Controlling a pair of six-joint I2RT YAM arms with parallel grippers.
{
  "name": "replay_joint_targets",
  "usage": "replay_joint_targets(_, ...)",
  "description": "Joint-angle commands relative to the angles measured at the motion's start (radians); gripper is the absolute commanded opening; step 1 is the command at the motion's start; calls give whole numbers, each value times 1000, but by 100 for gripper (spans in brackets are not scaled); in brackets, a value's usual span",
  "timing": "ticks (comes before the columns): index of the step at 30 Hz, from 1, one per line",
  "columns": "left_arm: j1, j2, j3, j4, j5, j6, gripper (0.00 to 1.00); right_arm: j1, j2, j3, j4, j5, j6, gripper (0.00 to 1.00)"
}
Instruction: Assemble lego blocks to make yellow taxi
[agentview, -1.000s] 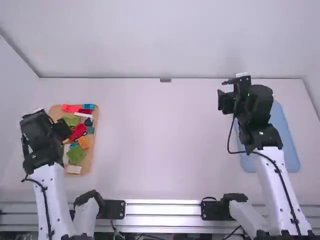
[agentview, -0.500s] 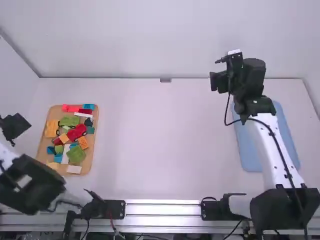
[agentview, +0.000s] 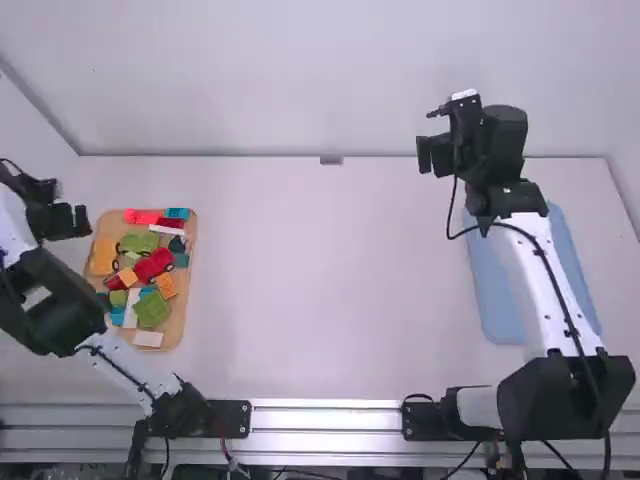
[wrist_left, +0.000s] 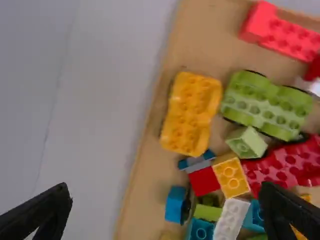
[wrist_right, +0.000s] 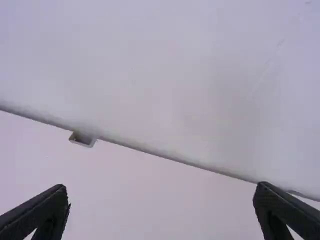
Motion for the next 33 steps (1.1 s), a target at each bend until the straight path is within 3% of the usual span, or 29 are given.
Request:
replay_joint_targets(1, -56, 35, 16, -20, -12, 153, 99, 5, 8, 37, 3, -4, 1, 99)
replay_joint_targets(7, -92, 108, 17, -42, -81, 167, 99, 5, 8, 35, 3, -4, 3, 98)
replay_joint_targets(15, -23, 215, 17, -56, -77, 90, 99, 5, 8, 35, 3, -4, 3, 98)
replay_joint_targets(24, 46, 230, 16, -52, 127, 127, 82, 5, 8, 35, 3, -4, 3, 99)
replay_joint_targets(33, 20, 272, 11, -24, 41, 89, 82, 5, 8, 30, 3, -4, 3, 99)
